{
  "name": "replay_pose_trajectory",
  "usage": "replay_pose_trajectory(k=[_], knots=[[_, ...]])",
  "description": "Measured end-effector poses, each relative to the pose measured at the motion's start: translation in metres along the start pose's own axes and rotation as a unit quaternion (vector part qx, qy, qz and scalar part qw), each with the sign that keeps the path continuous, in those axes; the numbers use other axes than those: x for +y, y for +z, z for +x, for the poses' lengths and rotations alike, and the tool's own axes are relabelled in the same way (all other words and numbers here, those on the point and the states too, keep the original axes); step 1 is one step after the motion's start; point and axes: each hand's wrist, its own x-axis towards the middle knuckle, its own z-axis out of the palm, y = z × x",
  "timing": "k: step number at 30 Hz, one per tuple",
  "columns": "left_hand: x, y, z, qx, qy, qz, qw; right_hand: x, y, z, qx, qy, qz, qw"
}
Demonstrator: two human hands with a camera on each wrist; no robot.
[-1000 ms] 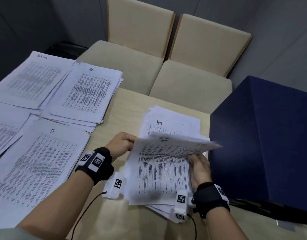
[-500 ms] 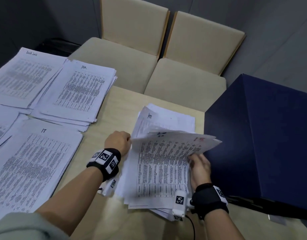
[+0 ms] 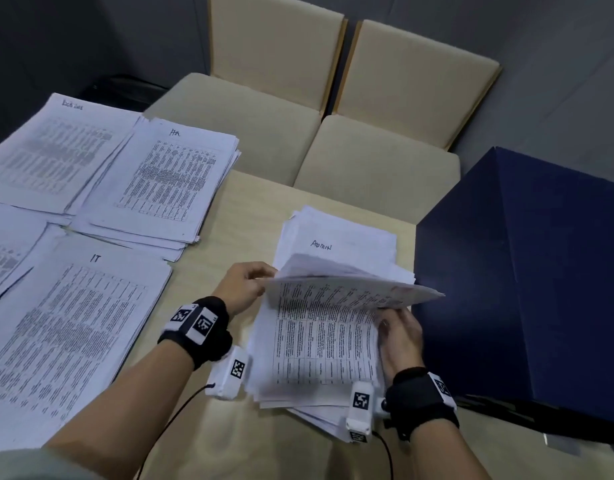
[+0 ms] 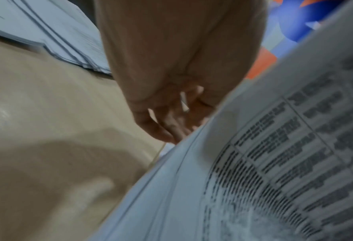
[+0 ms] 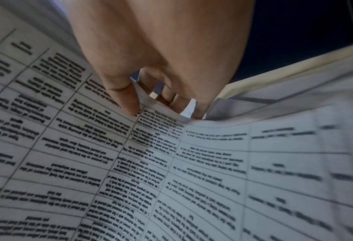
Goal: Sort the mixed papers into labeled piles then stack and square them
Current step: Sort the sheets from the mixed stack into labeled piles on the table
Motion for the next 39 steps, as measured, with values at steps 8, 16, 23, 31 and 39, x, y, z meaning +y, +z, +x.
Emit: replay_pose_trajectory(k=[8,16,23,31,39], knots=[[0.025,0.015,-0.005,-0.083,0.057,-0.008,0.995,-0.015,-0.002,0.002,0.077,-0.052,-0.042,0.995],[0.086,0.001,-0.026,-0.036,0.137,-0.116,0.983,-0.083,0.055,-0.013,0.042,-0.18,0.05,0.982],[0.13,0.012,-0.051,0.118,0.26,-0.217,0.934,-0.118,0.075,-0.047,-0.013,-0.313,0.004,0.95],[0.043,0.028,-0.026,0.049,0.058,-0.067,0.995,-0.033,0.047,-0.025,-0.032,-0.099,-0.244,0.964],[0.051,-0.059,0.005,0.182,0.046,-0.104,0.977,-0.002,0.039,-0.006,0.001,-0.048,-0.298,0.953]])
